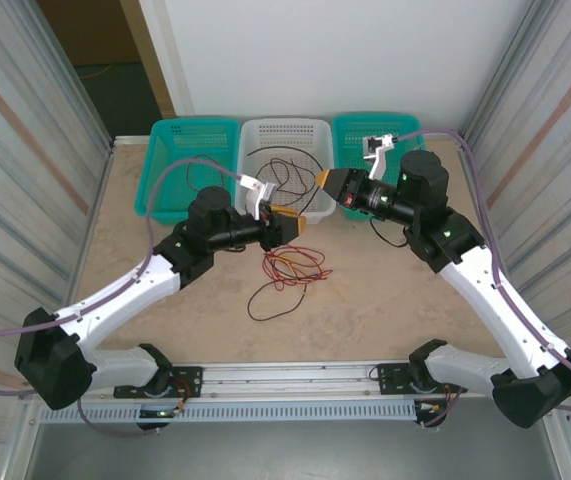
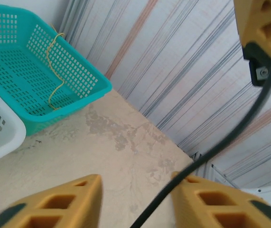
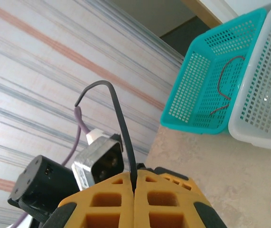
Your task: Untangle the cables
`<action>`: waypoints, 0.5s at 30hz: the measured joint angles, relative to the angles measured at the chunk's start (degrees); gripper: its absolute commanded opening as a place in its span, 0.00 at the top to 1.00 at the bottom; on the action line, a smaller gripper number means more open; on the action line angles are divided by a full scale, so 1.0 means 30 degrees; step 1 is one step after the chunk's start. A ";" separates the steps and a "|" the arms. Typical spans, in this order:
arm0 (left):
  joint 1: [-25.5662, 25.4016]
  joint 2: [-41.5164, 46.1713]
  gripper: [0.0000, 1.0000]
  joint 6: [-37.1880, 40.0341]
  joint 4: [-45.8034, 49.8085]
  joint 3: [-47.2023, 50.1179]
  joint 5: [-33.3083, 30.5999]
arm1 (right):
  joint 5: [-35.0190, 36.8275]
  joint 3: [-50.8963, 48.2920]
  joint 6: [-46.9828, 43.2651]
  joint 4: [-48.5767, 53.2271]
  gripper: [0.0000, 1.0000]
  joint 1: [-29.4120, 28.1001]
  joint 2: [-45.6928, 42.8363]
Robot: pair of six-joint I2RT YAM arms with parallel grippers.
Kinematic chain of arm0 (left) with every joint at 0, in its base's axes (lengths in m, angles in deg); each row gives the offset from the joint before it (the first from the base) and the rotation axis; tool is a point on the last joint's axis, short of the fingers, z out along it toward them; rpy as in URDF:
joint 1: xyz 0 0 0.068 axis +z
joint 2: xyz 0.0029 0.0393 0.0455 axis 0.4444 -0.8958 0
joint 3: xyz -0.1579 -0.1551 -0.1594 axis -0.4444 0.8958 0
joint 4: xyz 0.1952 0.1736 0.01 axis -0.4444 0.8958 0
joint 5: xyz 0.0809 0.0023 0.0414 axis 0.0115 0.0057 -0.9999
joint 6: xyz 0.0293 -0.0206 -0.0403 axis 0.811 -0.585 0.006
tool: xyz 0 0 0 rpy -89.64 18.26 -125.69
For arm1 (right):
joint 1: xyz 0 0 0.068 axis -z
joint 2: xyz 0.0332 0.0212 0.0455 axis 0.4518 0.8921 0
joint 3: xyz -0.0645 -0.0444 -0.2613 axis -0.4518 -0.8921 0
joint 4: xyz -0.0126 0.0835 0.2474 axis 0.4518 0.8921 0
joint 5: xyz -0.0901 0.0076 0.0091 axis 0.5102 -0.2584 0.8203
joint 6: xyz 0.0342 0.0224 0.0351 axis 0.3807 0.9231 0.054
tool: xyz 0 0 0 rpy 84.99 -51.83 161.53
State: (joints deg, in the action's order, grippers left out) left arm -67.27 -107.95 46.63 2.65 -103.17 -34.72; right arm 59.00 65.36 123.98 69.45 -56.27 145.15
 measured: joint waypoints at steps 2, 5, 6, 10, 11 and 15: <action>-0.0044 -0.0022 0.82 0.0058 0.0087 0.0000 0.0036 | -0.0036 -0.0029 0.0313 -0.0211 1.00 0.0262 -0.0022; -0.0146 -0.0022 1.00 0.0117 0.0095 -0.0007 0.0066 | -0.0022 -0.0342 0.0634 -0.0481 1.00 0.0656 -0.0182; -0.0168 -0.0022 1.00 0.0182 0.0102 -0.0015 0.0066 | 0.0029 -0.0539 0.0816 -0.0525 1.00 0.0780 -0.0262; -0.0379 -0.0015 1.00 0.0226 0.0313 -0.0029 -0.0022 | 0.0168 -0.1515 0.1479 -0.0911 1.00 0.1239 -0.0444; -0.0452 -0.0007 1.00 0.0364 0.0401 -0.0036 -0.0051 | 0.0233 -0.1734 0.1705 -0.0976 1.00 0.1311 -0.0444; -0.1494 0.0277 1.00 0.1996 0.2157 -0.0546 -0.1071 | 0.0605 -0.2812 0.2084 -0.0750 0.81 0.1333 -0.0364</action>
State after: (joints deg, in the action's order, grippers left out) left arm -71.75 -107.12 52.61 9.12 -104.81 -37.93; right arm 60.82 56.92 130.23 67.20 -52.27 144.06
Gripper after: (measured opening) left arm 0.070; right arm 0.080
